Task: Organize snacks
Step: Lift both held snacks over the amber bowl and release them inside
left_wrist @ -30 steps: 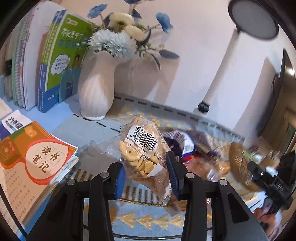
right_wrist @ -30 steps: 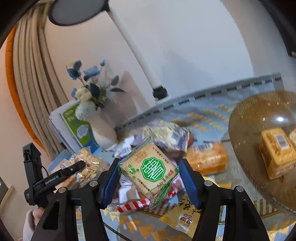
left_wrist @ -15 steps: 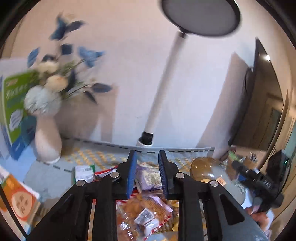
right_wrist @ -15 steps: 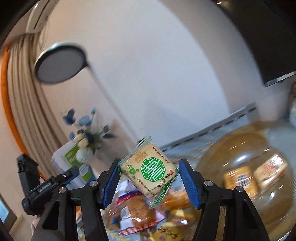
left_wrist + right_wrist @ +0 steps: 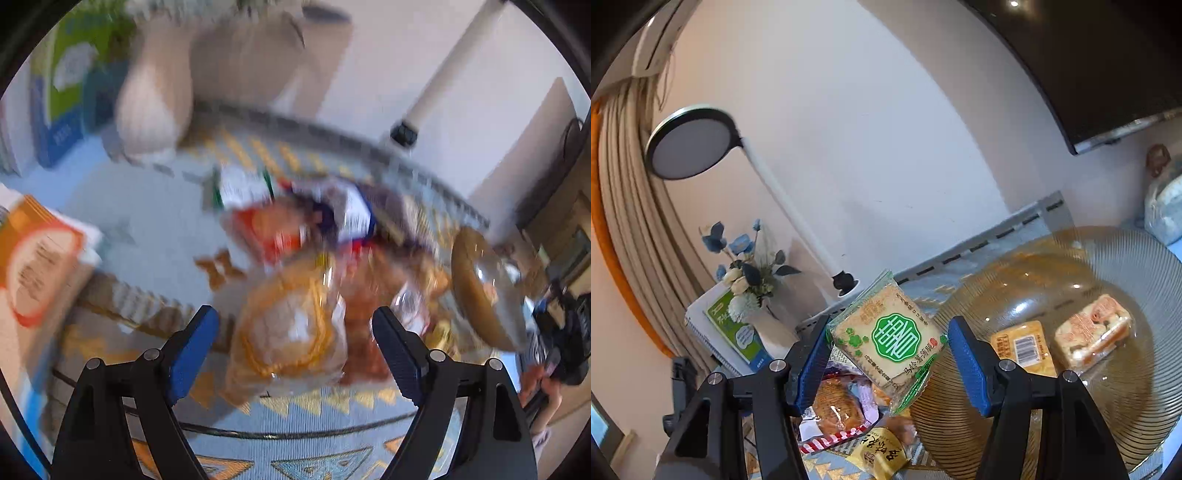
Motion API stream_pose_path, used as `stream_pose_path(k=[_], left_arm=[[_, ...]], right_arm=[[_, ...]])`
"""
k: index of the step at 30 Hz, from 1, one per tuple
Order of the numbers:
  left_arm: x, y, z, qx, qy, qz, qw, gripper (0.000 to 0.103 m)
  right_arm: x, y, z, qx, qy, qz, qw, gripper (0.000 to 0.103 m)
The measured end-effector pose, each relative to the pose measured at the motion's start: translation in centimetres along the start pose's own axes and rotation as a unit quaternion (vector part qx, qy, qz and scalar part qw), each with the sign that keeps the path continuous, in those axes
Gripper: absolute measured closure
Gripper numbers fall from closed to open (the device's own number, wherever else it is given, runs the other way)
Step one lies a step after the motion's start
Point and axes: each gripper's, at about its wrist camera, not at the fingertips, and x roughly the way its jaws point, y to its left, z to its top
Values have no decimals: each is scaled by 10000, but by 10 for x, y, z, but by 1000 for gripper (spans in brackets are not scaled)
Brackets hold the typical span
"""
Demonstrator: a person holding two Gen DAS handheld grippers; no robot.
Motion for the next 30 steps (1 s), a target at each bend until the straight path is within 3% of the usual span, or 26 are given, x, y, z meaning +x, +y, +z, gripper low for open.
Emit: stream_pose_path(k=[2,3,4,5,9,18,22,27,30], left_arm=[[8,4,-4,-142,16,-195,9997,15],[11,6,-5,-282,-6,-363,9989,23],[13,10,-6,-420,-31,-596,9973,42],[14,11,-7,-467,-33,-709,9964,47],[9,11,-11,-529,-145,-484,9973,56],[-25,-16,14,-151,-858,372,9955,57],[-38,-54,35,336,-1091,807,9902,57],[-38,-123,56,971,-1317,856,9828,56],[-31,-164,61,1267,-1326,567,9814,56]], right_arm=[[3,0,-4,-9,52,-60,10000,41],[5,-2,-6,19,86,-86,9999,41],[6,-4,-7,60,122,-97,9999,41],[8,-7,-9,115,148,-100,9998,41],[9,-12,-11,186,177,-117,9996,41],[3,-9,-7,50,49,-183,9998,41],[-6,-10,1,49,-123,-210,9997,41],[-22,-16,11,-18,-311,-508,9982,41],[-29,-27,16,131,-401,-585,9974,41]])
